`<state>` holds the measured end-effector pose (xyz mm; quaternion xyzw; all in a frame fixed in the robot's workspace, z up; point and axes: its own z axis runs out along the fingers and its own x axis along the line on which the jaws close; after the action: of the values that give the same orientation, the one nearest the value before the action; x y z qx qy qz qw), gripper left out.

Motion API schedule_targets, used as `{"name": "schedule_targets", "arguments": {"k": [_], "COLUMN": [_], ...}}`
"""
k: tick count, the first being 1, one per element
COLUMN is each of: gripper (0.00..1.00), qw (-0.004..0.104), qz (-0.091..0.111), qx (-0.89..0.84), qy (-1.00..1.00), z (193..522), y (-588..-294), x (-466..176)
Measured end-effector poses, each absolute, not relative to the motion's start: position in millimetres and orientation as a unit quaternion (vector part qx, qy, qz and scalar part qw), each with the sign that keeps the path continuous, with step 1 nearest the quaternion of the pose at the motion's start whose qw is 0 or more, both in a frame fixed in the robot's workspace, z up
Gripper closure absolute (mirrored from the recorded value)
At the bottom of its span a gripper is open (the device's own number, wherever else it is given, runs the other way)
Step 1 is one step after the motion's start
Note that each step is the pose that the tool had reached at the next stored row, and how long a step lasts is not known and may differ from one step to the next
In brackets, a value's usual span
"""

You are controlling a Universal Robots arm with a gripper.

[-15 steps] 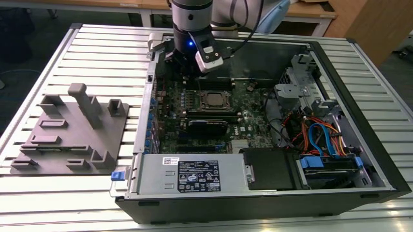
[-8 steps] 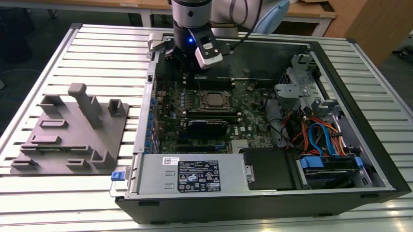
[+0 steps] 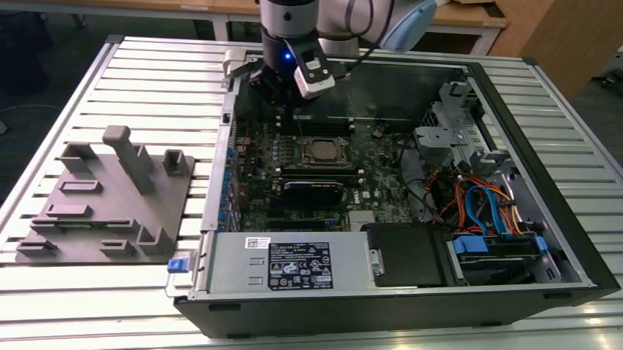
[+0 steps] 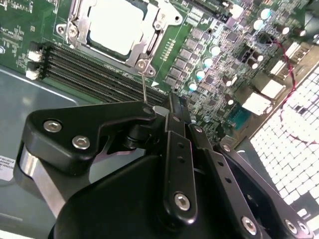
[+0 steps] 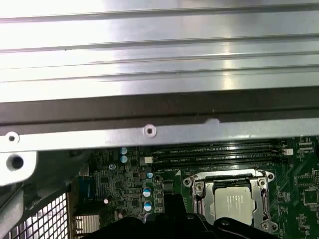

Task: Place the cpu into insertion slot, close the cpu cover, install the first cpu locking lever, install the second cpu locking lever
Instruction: 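Install the first cpu locking lever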

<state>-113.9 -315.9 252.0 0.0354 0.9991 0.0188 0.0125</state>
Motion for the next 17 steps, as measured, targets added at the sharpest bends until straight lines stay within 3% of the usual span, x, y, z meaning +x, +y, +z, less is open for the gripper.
{"name": "schedule_targets", "arguments": {"k": [17], "gripper": [0.90], "qw": [0.015], "qz": [0.019], "qx": [0.035], "qy": [0.999], "z": [251.9], "y": [-310.4], "x": [-110.0]}}
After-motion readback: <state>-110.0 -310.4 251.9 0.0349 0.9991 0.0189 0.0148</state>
